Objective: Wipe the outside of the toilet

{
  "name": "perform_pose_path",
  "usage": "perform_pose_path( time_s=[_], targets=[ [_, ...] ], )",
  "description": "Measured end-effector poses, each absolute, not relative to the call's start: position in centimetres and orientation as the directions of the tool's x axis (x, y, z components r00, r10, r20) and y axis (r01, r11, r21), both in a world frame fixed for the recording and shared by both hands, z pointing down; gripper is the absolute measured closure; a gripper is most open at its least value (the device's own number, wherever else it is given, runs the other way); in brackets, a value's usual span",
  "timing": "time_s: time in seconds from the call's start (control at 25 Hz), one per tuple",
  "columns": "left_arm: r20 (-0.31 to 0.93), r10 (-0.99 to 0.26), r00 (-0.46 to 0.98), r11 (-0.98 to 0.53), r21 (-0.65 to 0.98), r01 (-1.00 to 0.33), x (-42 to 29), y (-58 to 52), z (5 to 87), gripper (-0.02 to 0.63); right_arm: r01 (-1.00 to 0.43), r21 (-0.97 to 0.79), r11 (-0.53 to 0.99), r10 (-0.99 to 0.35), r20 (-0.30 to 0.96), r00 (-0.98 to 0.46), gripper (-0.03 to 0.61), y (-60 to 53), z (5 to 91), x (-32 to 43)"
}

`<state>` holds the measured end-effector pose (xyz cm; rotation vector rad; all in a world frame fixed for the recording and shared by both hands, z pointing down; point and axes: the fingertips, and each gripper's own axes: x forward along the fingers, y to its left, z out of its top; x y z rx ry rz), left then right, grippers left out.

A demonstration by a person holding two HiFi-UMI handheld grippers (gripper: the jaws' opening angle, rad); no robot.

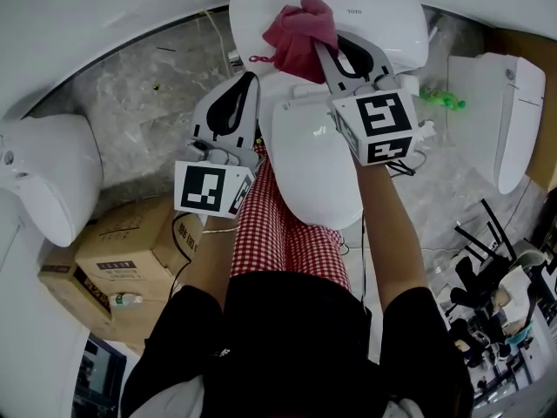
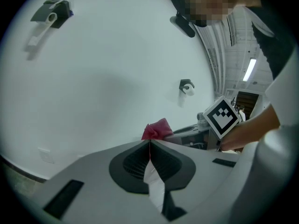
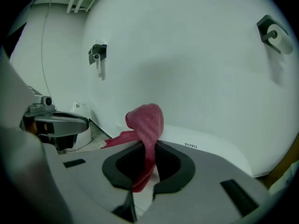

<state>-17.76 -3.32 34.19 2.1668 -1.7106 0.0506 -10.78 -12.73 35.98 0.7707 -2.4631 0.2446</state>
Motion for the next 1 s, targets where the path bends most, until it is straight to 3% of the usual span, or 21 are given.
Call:
perform_pose_path(
  time_s=[1.0],
  targets=[
    [0.256,-0.919,0.3,-0.227,0.279,-0.933,-16.6,-3.9,34.5,0.603,-0.694,0.0,0.72,-0.588,0.533,-0.609,0.518,-16.9,35.7,-4.4]
  ],
)
